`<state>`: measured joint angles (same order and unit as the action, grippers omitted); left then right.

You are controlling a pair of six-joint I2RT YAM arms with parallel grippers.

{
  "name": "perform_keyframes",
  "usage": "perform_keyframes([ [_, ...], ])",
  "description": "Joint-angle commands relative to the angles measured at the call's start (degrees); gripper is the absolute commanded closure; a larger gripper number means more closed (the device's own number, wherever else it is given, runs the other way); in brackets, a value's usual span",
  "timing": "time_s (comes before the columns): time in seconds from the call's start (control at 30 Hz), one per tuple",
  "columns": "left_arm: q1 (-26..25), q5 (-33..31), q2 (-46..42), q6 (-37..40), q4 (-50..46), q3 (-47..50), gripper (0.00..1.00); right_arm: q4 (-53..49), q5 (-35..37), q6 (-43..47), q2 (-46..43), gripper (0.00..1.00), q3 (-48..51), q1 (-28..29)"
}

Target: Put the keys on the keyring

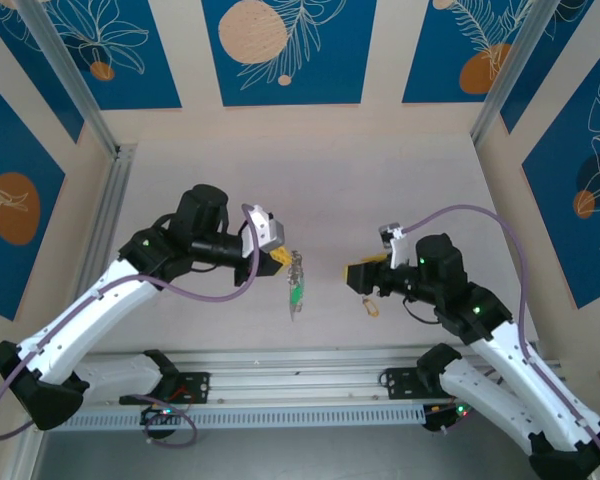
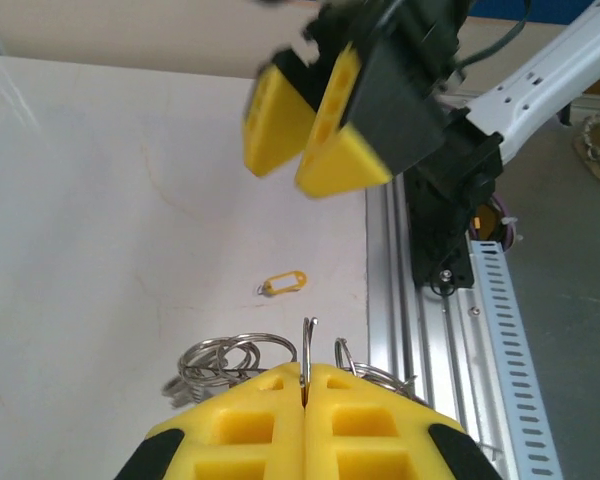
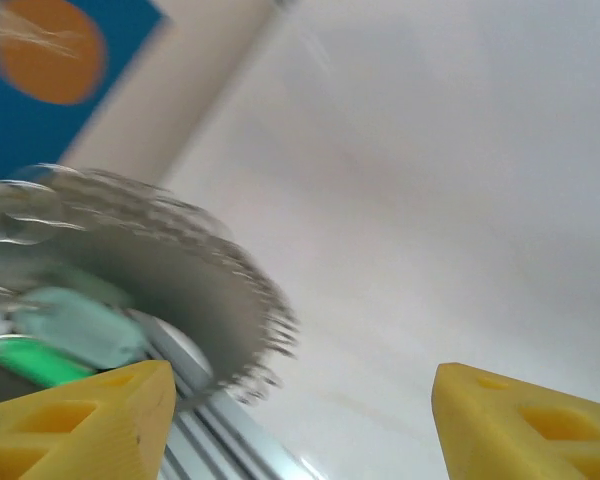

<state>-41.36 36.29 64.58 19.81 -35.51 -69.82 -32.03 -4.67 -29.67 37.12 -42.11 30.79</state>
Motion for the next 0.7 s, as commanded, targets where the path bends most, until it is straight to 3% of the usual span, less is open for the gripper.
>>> perform_keyframes([
  [0.0, 0.92, -1.38, -0.84, -0.17, 4.52, 1.41, 1.0, -13.43, -1.23, -8.65, 1.39, 0.31, 2.07, -4.46],
  [0.13, 1.89, -1.87, -1.72, -1.04, 5.86, 2.57, 1.0, -16.24, -5.23, -6.18, 9.72, 0.3, 1.19, -8.6],
  [0.27, 3.73, -0.04, -1.17, -2.79, 7.47, 3.17, 1.0, -16.91, -2.77, -6.47, 17.44, 0.3, 1.19, -7.8],
  [0.4, 4.05, 0.65, -0.26, -3.67, 8.45, 3.81, 1.0, -16.58, 2.83, -8.75, 19.84, 0.3, 3.43, -7.23],
  [0.67, 4.08, 0.72, -0.38, -5.22, 10.73, 5.43, 1.0, -11.05, 7.32, -11.92, 24.8, 0.3, 6.05, -4.17],
])
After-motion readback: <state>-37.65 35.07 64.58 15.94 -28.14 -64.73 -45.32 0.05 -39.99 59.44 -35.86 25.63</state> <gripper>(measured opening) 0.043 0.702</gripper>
